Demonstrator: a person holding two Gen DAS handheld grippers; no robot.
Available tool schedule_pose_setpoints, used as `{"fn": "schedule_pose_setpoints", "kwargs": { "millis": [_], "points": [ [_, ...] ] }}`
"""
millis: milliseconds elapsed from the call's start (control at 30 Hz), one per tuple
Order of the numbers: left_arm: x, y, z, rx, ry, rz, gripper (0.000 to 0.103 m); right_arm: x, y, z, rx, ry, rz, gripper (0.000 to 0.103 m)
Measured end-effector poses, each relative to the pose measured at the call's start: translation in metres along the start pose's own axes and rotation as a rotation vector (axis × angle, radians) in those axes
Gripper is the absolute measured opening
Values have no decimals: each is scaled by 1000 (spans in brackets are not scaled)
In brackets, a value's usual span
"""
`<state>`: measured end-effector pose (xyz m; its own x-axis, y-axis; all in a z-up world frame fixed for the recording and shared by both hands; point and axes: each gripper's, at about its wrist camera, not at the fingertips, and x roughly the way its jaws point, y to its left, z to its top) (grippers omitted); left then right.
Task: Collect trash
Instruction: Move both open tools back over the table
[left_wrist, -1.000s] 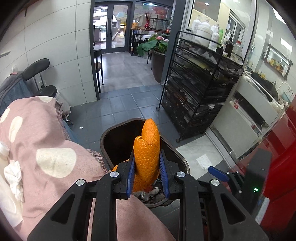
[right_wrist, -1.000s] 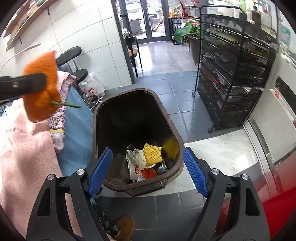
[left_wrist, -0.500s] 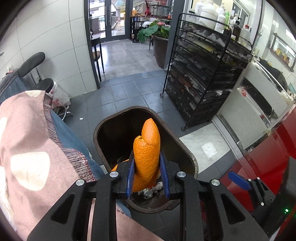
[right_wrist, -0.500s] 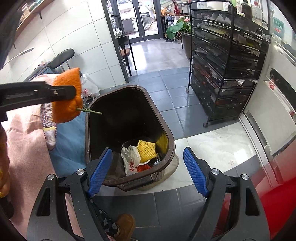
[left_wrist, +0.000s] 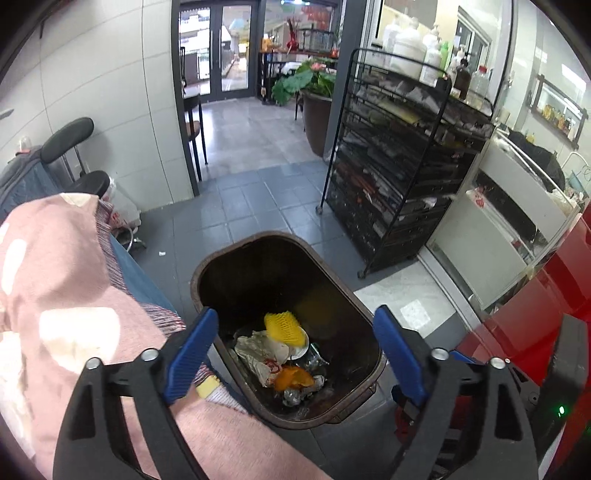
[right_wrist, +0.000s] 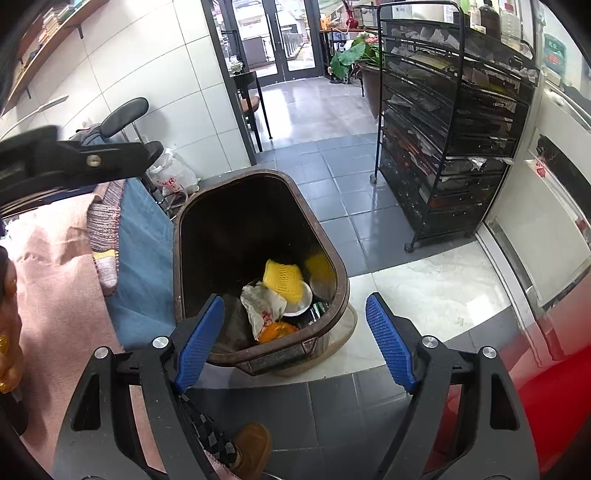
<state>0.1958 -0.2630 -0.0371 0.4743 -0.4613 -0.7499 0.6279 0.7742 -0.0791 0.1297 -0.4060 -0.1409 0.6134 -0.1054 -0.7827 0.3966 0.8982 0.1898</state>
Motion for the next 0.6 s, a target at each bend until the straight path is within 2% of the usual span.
{"fn": "schedule_pose_setpoints", "kwargs": {
  "millis": [67, 233, 400, 600],
  "points": [
    [-12, 0, -1, -1, -27, 2, 91, -4, 3, 1, -5, -9, -1, 89],
    [-41, 5, -9, -4, -78, 20, 97, -14, 15, 5, -30, -40, 18, 89],
    [-68, 16, -23, -18, -117, 44, 97, -24, 33, 9, -74, -67, 49, 89],
    [-102, 41, -41, -64, -181, 115, 97, -44, 65, 13, -143, -118, 112, 89]
  ]
}}
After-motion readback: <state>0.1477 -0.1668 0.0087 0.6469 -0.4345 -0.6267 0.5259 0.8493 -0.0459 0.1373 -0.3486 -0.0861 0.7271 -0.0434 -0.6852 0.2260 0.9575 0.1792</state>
